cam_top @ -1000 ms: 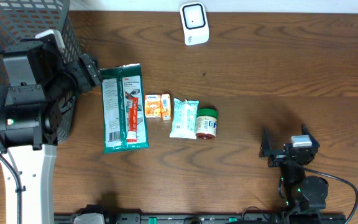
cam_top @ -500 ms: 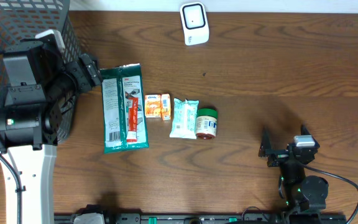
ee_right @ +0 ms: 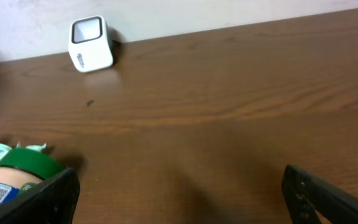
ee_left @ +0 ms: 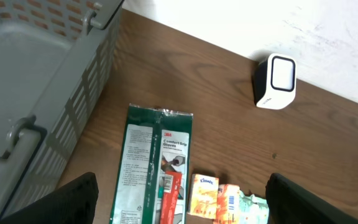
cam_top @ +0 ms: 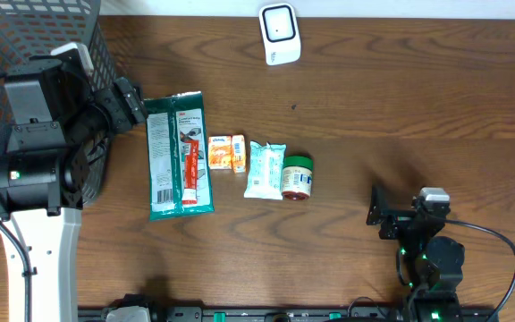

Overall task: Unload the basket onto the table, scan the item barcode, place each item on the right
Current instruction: 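Withdraw the left gripper to the basket edge and hold still, then move the right gripper from rest toward the green-lidded jar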

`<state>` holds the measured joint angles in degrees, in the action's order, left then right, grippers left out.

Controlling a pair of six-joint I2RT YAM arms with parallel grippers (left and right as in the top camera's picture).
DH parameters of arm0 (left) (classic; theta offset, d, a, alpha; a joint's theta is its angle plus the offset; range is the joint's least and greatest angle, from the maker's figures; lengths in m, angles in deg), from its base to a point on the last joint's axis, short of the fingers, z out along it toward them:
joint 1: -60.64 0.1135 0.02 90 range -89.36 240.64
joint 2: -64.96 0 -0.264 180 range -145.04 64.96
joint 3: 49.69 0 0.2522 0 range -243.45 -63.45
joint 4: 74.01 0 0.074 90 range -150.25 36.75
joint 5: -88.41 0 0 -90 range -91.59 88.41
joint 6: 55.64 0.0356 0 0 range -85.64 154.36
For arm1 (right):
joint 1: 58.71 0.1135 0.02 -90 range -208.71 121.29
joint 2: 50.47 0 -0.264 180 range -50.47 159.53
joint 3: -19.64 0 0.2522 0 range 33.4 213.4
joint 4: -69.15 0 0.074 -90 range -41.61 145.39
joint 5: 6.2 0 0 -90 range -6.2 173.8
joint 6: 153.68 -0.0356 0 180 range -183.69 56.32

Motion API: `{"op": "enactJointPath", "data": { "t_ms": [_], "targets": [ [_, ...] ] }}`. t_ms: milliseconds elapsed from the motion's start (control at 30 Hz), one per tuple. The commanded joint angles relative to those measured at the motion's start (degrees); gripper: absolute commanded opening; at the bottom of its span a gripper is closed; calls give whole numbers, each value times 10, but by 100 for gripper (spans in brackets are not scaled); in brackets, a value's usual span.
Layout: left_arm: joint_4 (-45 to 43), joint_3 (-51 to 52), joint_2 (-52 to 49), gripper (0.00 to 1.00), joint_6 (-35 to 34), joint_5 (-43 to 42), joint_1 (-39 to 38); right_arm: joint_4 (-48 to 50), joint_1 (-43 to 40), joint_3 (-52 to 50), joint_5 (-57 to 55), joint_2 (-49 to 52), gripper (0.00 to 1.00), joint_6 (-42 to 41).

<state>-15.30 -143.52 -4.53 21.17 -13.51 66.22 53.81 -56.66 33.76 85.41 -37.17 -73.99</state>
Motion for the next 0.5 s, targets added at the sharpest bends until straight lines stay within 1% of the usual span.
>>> {"op": "enactJointPath", "data": {
  "t_ms": [0, 167, 333, 467],
  "targets": [
    [0, -3, -1, 87, 7, -5, 3, 31, -6, 0, 5, 7, 99, -14],
    [0, -3, -1, 87, 7, -5, 3, 41, -6, 12, 79, 7, 99, -25],
    [0, -3, -1, 87, 7, -5, 3, -50, -6, 105, 78, 10, 99, -12],
    [0, -3, -1, 87, 7, -5, 3, -127, -6, 205, 78, 35, 99, -12]
  ]
}}
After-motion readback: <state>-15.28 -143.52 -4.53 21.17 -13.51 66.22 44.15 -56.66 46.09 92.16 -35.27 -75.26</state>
